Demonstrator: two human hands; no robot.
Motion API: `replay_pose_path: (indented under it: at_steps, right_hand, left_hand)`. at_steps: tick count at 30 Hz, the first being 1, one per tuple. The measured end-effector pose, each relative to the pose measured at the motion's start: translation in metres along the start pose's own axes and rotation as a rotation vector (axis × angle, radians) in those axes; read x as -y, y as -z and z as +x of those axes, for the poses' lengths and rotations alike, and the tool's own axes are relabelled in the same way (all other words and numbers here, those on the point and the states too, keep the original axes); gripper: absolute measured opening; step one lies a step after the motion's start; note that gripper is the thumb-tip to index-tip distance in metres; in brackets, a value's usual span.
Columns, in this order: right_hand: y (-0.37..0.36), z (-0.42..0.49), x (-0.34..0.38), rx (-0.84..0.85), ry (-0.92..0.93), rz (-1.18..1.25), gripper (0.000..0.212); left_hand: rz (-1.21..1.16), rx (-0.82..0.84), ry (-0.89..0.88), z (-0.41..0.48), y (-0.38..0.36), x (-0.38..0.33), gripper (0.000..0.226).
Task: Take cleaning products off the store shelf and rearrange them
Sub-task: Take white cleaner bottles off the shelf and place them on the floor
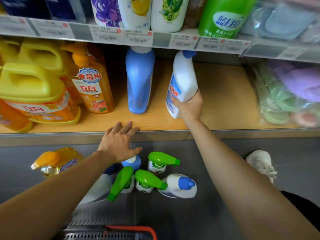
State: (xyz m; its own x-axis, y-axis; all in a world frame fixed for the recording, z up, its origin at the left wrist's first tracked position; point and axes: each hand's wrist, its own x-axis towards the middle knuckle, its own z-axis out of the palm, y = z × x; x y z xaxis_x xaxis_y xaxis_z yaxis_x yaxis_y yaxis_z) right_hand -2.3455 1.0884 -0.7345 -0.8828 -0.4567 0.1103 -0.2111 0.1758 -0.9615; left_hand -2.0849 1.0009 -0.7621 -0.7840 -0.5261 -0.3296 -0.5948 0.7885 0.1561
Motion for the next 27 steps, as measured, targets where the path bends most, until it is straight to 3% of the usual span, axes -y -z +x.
replay_pose_path:
  at_steps: [3,7,14,18,21,27]
  right_hand:
    - [0.019,-0.019,0.004,0.090,0.014,-0.090,0.069]
    - [0.047,-0.040,0.023,0.244,0.093,-0.281,0.069]
    - [0.066,-0.094,0.081,0.358,0.287,-0.507,0.072]
    - [0.064,-0.141,0.134,0.433,0.301,-0.468,0.074]
    - [0.062,-0.187,0.166,0.518,0.273,-0.404,0.074]
    - [0.055,-0.272,0.183,0.728,-0.014,-0.025,0.075]
  left_hand:
    - [-0.037,0.067,-0.016,-0.006,0.018,0.006,0.081]
    - [-0.124,-0.075,-0.021,-0.029,0.042,0.002,0.068]
    - [-0.898,-0.261,-0.051,-0.090,0.094,-0.006,0.053]
    - [-1.216,-0.393,-0.099,-0.132,0.134,-0.006,0.055]
    - [-1.355,-0.423,-0.221,-0.165,0.156,-0.005,0.039]
    - [-1.505,-0.440,-0.315,-0.226,0.166,0.008,0.027]
